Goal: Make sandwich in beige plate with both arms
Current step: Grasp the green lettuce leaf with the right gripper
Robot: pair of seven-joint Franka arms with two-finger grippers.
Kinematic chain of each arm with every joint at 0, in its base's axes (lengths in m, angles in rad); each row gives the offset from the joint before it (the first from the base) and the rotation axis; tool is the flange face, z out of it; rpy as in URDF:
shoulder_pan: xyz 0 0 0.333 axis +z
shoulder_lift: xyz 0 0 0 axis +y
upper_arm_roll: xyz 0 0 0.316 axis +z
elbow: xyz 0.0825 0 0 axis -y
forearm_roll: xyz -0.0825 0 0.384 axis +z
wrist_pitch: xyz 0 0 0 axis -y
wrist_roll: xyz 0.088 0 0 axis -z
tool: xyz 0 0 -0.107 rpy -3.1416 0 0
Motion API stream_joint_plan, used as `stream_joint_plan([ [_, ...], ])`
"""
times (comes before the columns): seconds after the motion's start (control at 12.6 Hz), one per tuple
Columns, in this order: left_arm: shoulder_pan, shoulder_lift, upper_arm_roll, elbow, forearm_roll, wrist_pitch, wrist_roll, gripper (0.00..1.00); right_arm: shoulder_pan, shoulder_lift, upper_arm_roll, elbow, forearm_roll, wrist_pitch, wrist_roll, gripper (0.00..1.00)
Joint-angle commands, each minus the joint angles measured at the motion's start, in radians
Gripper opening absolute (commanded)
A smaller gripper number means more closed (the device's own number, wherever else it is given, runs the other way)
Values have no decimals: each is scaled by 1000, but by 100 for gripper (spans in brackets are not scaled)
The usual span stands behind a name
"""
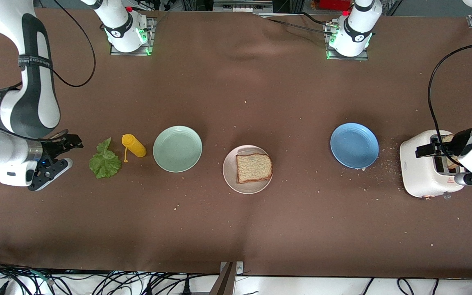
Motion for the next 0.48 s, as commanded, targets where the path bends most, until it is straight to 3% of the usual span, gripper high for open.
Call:
stream_joint_plan([
  [0.0,-1,-18,-3,-12,25,-9,-7,100,-3,-111,18,-351,-25,327,43,100],
  [0.24,7,-18,-3,-12,25,-9,-1,100,-4,-71,35,-528,-10,628,146,100],
  [0.4,7,-18,-3,-12,25,-9,-4,100,-9,-26,66,-547,-8,697,232,100],
])
